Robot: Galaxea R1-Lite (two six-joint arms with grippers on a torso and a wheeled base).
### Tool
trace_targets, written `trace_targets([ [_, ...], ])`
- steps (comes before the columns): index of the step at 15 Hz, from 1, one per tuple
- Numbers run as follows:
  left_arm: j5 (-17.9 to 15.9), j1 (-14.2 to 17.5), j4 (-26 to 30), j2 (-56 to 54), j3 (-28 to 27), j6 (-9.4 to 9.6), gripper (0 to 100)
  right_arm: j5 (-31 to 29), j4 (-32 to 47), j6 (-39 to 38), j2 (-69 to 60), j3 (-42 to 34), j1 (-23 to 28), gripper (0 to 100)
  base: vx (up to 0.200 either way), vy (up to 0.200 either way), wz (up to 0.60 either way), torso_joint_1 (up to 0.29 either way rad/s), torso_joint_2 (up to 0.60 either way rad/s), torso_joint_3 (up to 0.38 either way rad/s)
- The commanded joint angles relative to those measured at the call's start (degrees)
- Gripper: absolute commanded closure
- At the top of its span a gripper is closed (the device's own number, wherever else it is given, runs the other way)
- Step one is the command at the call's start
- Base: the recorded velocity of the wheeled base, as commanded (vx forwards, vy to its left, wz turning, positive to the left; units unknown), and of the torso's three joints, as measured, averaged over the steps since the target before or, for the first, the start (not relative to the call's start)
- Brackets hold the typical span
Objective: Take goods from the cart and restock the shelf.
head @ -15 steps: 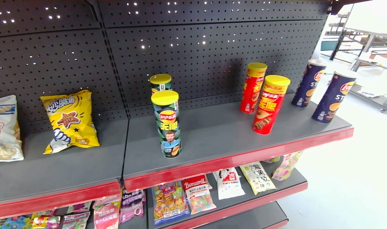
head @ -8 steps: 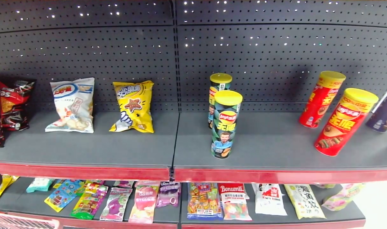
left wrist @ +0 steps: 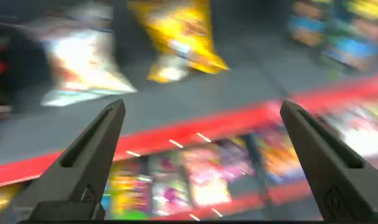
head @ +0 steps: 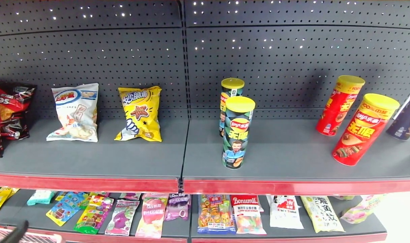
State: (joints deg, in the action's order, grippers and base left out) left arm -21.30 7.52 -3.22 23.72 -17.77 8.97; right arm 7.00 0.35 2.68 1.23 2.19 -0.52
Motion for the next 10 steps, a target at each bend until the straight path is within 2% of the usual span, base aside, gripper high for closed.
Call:
trace_targets([
  [1,-0.59,-3.3,4.19,-4.47,1.43,0.17,0,5.75,-0.18,-5.05,28.48,21.98,-1.85,0,0.0,0.0,0.0,0.0,0.0,0.0],
  [2,1.79,-2.95,4.54,-4.47,2.83,0.26,0,5.83,-0.79,-3.82,34.98,25.84,-3.34,0,0.0,0.0,0.0,0.0,0.0,0.0],
  [3,7.15,-2.34,4.27,-4.91,4.24,0.34,0,5.83,-3.25,-2.15,39.64,27.07,-5.89,0,0.0,0.0,0.0,0.0,0.0,0.0],
  [4,13.91,-1.72,4.27,-6.41,5.82,0.26,0,5.48,-7.38,-1.8,44.3,27.95,-7.39,0,0.0,0.0,0.0,0.0,0.0,0.0],
  [5,19.89,-1.63,4.27,-8.87,7.84,-0.1,0,5.4,-11.78,-1.98,49.13,27.78,-7.56,0,0.0,0.0,0.0,0.0,0.0,0.0],
  [6,22.53,-1.72,4.36,-13.18,10.39,-0.1,0,5.4,-16.35,-1.98,52.82,26.55,-7.56,0,0.0,0.0,0.0,0.0,0.0,0.0],
  [8,22.79,-1.63,3.83,-18.63,14.96,1.4,0,5.4,-19.34,-1.72,55.55,24.96,-8.0,0,0.0,0.0,0.0,0.0,0.0,0.0],
  [9,21.47,-1.63,0.93,-18.36,16.81,1.31,0,5.4,-19.34,-1.8,55.55,24.52,-8.88,0,0.0,0.0,0.0,0.0,0.0,0.0],
  [10,21.47,-1.63,0.93,-18.36,16.81,1.31,0,5.4,-19.34,-1.8,55.55,24.52,-8.88,0,0.0,0.0,0.0,0.0,0.0,0.0],
])
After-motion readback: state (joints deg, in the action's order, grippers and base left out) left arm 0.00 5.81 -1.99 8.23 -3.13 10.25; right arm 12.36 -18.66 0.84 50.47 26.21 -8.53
